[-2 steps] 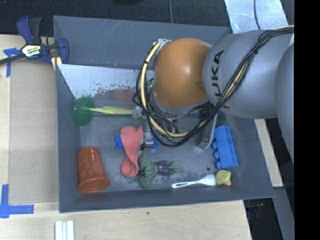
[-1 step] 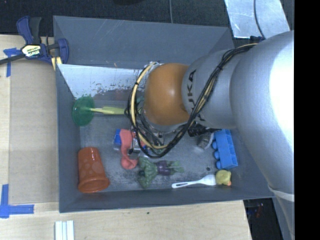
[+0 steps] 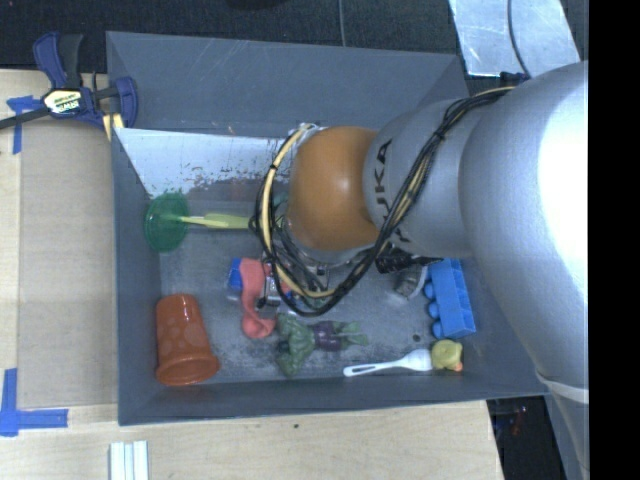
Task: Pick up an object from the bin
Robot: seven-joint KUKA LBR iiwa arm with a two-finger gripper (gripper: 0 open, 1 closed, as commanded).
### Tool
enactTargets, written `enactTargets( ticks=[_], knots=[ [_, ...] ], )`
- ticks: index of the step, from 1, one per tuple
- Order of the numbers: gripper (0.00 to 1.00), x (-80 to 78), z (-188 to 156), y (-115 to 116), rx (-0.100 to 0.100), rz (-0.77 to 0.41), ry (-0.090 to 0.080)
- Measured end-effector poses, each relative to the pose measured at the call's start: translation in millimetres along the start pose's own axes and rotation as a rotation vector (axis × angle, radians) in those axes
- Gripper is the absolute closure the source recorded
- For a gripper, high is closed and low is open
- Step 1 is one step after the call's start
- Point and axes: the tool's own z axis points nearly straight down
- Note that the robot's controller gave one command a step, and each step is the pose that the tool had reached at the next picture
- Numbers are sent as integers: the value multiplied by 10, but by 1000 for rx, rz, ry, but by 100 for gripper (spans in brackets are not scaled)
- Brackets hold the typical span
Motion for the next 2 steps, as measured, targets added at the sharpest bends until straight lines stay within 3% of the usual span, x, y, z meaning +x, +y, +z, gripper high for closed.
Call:
enactTargets(
  ticks=[1,2],
  knots=[
    [100,16,-605,104,2,-9,4],
    [100,16,-1362,17,3,22,6]
  ],
)
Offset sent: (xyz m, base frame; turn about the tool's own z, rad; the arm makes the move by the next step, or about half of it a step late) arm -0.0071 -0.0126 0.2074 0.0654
